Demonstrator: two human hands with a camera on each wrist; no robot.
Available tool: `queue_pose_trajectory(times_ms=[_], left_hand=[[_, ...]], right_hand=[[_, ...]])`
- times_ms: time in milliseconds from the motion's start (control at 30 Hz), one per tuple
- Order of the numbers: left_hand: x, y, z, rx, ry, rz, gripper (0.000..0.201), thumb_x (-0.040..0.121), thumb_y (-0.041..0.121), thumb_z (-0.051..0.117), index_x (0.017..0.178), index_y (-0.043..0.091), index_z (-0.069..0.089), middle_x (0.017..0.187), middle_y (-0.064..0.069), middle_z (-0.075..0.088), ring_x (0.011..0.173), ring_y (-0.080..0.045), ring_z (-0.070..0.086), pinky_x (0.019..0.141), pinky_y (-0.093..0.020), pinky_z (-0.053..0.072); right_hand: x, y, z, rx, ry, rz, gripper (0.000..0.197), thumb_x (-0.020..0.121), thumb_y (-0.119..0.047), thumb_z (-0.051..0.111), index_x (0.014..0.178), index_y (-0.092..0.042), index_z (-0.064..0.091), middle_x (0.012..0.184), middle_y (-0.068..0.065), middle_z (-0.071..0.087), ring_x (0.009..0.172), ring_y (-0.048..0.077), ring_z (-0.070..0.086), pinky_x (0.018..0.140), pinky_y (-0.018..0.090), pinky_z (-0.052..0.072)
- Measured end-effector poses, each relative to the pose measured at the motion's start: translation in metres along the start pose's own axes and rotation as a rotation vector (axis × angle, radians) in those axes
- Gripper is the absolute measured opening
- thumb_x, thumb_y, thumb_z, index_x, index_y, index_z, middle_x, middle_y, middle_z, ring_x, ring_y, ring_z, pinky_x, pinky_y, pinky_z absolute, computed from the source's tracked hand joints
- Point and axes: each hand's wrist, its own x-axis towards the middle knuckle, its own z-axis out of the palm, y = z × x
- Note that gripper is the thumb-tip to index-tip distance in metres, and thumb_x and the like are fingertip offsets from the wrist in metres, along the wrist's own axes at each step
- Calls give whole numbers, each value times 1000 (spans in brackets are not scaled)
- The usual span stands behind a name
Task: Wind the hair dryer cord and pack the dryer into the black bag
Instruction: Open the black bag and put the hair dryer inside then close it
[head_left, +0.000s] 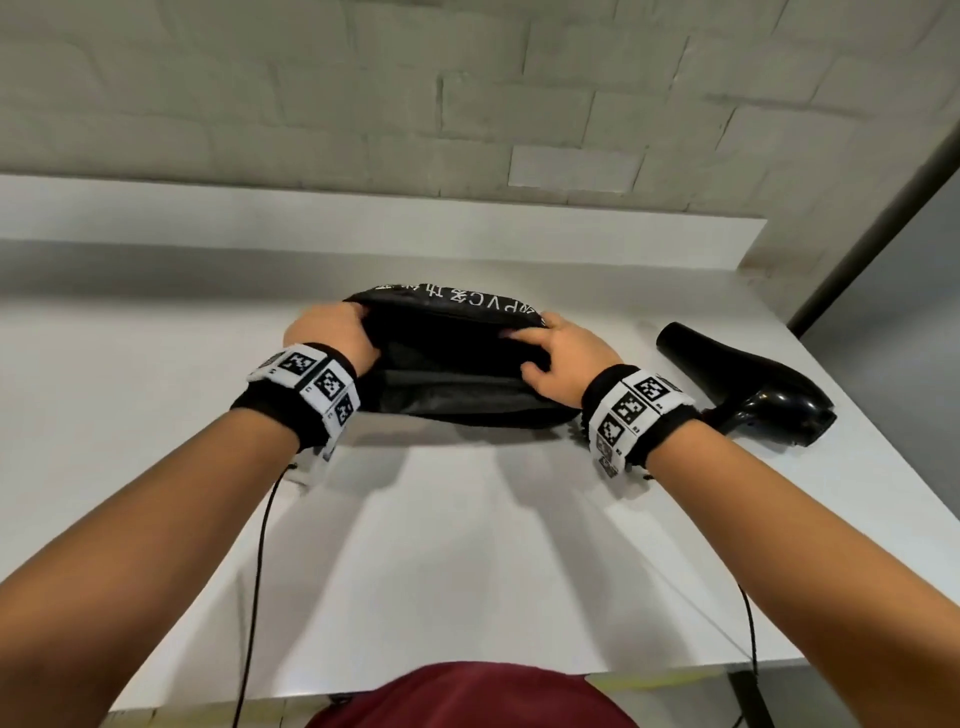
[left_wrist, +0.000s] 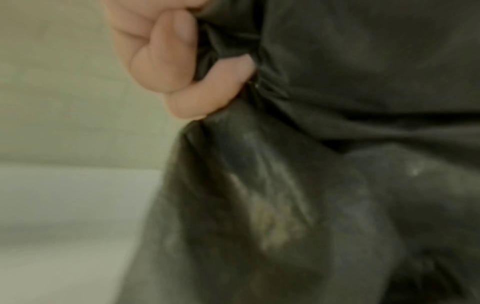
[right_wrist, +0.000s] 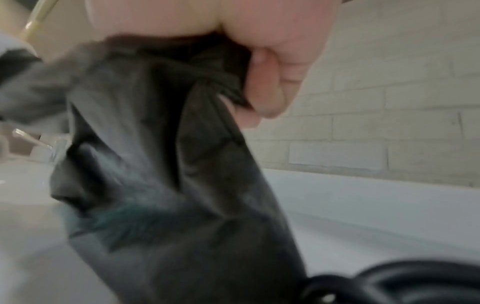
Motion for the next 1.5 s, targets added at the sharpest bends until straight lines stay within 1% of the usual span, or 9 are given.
queue_pose_trajectory(times_ms=[133,300,467,633,800,933,1067,1233,1500], left_hand=[[-8,6,7,172,-135,49,39,84,22,49,122,22,53,117,-13,41,93,-35,60,83,-39,49],[-37,7,17,328,-151,339,70,89,15,40,142,52,12,121,-13,31,69,-25,50,66,-33,44],[-46,-3,7,204,-128,365,76,84,20,51,144,49,14,125,-13,26,69,-30,56,74,-32,51],[-29,-7,9,-168,-318,224,100,74,24,69,147,41,2,113,-13,35,85,-34,54,92,-34,49],[-17,-3,20,-224,-333,191,109,72,21,68,148,34,-8,125,-23,48,104,-37,58,95,-36,48],[-16,5,20,-247,-298,178,104,75,19,66,149,29,-6,129,-26,45,106,-39,58,96,-34,47],[-20,18,20,-255,-284,180,104,75,23,67,149,30,-5,127,-26,44,106,-40,56,99,-38,46],[-29,36,16,-287,-266,183,97,78,18,63,150,28,-1,125,-27,41,103,-42,55,95,-38,45],[-42,59,16,-333,-283,175,94,81,17,61,150,27,-2,131,-27,37,109,-43,53,95,-37,43]], right_hand=[[3,-3,-1,-123,-20,145,57,75,-19,63,127,-23,39,124,15,36,90,37,58,74,36,46],[15,-1,-8,-208,-80,332,80,74,-17,64,137,-35,19,128,17,31,76,31,50,64,35,43],[24,-1,0,-263,-122,353,82,76,-11,58,138,-40,13,128,16,31,69,28,47,61,33,40],[24,0,7,-315,-23,258,69,79,-3,53,136,-34,28,140,16,20,90,33,60,68,34,42],[19,25,1,204,22,86,43,78,-18,65,119,-29,58,151,10,9,128,32,41,111,33,32],[5,32,-16,385,186,85,27,82,-23,63,108,-26,65,147,8,23,131,20,37,105,19,24],[-9,51,-25,398,284,298,28,83,-24,58,110,-22,60,134,12,37,113,29,52,103,35,40],[-41,73,-23,38,57,723,56,79,-45,56,127,-17,44,132,17,32,119,39,40,94,43,42],[-71,86,5,-40,-112,1004,110,58,-81,52,142,-23,12,133,24,28,112,35,48,75,33,43]])
